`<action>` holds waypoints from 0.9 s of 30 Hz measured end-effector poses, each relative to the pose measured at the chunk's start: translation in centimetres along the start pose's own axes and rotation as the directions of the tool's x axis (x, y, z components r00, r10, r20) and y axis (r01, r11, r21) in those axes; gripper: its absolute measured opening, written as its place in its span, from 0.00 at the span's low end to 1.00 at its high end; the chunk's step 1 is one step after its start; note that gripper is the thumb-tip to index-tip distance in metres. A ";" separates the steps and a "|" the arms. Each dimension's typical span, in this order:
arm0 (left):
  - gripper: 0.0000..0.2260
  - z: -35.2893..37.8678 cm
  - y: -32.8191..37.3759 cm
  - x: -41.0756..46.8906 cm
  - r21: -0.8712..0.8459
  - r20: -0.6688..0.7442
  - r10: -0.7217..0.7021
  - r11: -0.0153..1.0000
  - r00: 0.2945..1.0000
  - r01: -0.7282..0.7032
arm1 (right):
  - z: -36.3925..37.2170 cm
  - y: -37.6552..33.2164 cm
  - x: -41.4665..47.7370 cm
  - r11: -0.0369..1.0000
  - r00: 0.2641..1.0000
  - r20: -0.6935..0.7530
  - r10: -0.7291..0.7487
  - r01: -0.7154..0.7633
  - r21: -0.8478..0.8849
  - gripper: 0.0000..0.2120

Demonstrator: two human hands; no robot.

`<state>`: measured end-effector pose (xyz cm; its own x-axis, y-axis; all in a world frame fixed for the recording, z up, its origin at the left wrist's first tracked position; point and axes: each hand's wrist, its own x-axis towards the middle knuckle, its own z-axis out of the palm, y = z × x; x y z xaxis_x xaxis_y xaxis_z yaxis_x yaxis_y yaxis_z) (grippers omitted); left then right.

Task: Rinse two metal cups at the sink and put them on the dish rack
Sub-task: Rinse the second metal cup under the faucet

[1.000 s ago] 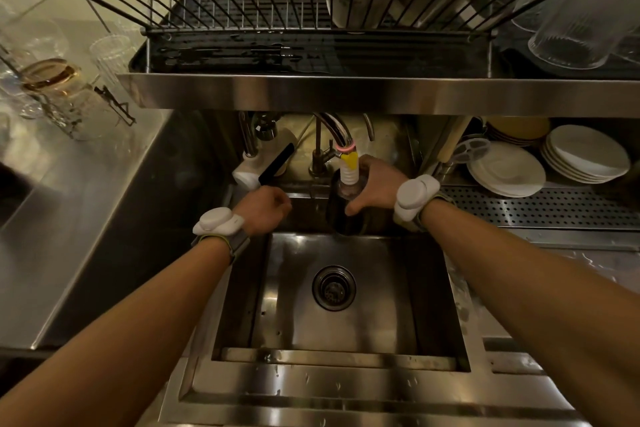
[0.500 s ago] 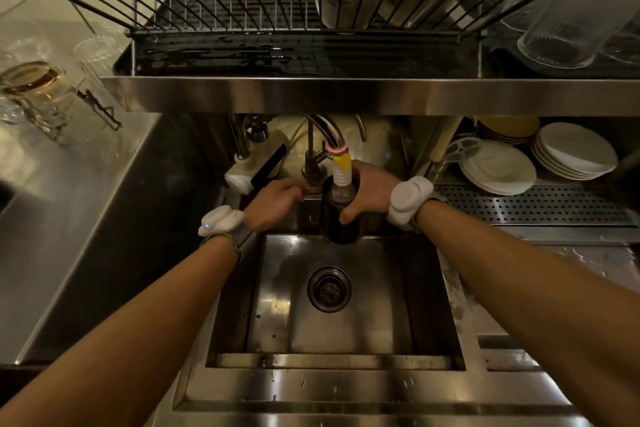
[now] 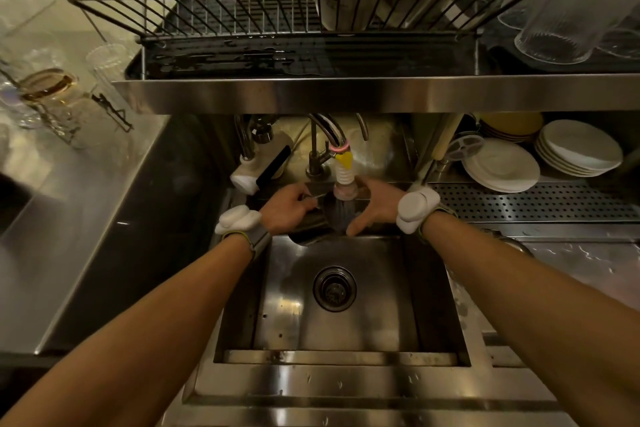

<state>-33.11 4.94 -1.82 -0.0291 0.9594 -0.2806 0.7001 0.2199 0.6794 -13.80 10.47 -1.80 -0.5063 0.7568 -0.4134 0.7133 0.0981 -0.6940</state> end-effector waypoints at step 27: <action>0.05 -1.1 1.3 -2.0 0.259 -0.133 -0.031 0.964 0.991 0.065 | 0.1 0.4 -2.2 0.999 0.997 -0.062 0.044 -0.045 -0.017 0.48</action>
<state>-32.96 3.51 0.32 -0.1455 0.9672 -0.2083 0.8574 0.2283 0.4612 -12.48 8.74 -1.25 -0.4438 0.7988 -0.4061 0.7433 0.0750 -0.6647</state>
